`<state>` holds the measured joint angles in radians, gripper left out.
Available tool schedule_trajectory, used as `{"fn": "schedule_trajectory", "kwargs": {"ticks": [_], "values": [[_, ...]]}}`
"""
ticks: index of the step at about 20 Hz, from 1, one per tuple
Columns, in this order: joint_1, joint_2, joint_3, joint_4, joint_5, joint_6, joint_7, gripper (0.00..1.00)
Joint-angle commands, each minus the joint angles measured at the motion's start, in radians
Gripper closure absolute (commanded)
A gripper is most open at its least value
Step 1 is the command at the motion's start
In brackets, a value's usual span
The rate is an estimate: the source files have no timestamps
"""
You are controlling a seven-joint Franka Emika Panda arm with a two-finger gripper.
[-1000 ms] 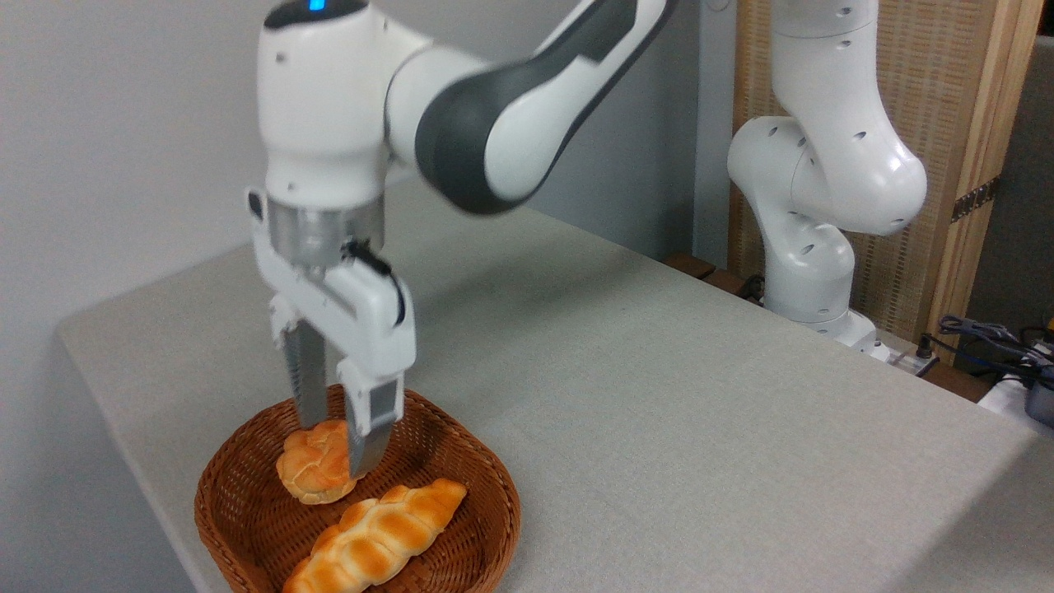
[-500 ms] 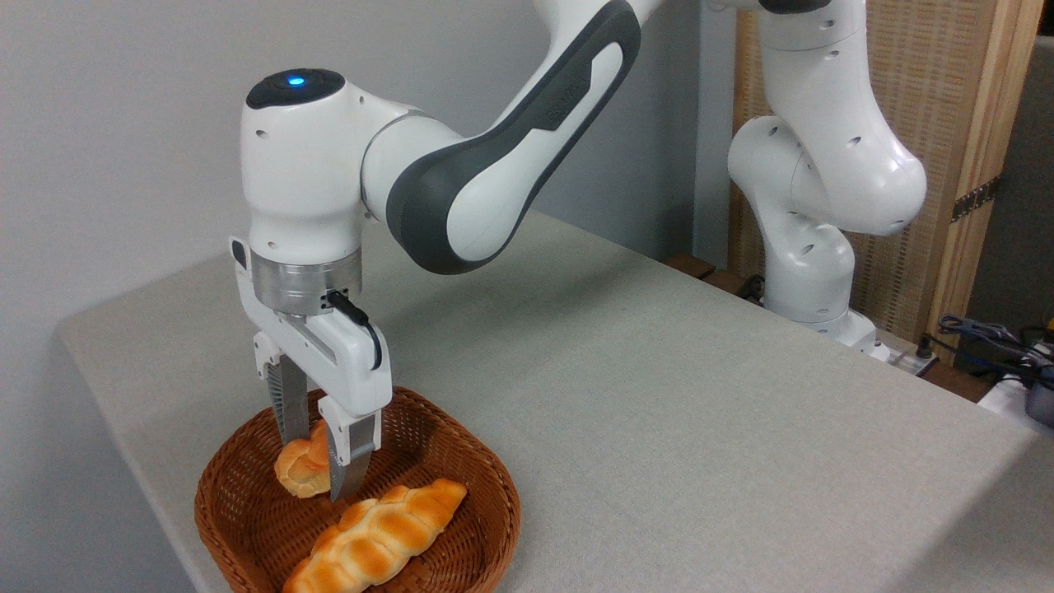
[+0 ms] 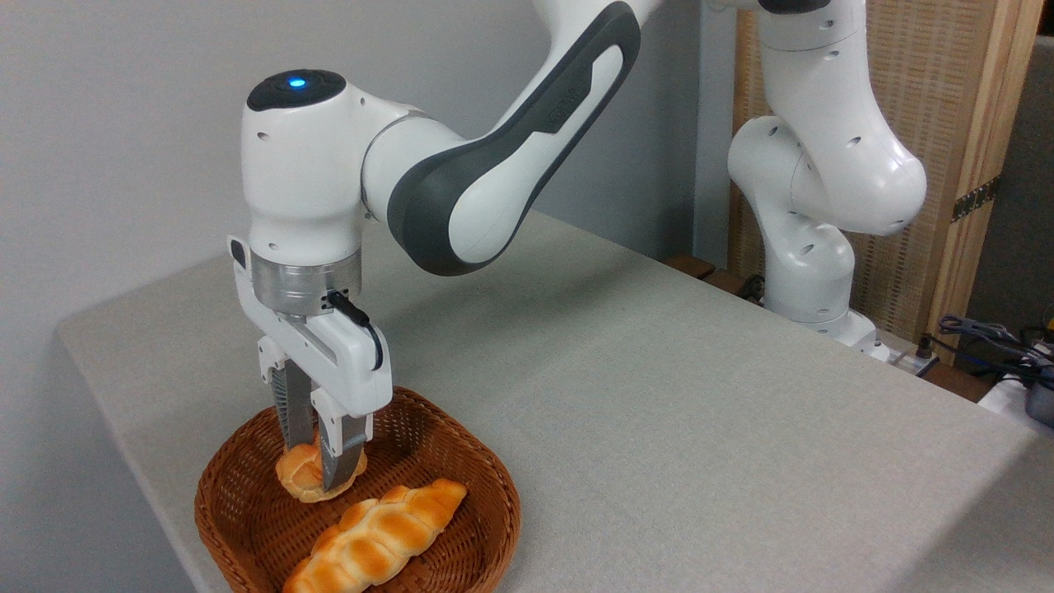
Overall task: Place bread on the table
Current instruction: 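Close the gripper fingers around the round bread roll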
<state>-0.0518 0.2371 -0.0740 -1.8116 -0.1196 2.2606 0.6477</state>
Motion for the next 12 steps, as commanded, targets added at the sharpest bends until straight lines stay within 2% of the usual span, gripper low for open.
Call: {"fn": "schedule_trajectory", "kwargs": {"ticks": [1,5,8,12], "values": [[0.0,0.007,-0.001,0.008,-0.02,-0.003,-0.005,0.67],[0.0,0.005,-0.001,0.008,-0.028,-0.006,-0.007,0.68],[0.0,0.004,-0.001,0.008,-0.028,-0.01,-0.008,0.78],[0.001,0.001,-0.001,0.012,-0.028,-0.039,-0.007,0.79]]}}
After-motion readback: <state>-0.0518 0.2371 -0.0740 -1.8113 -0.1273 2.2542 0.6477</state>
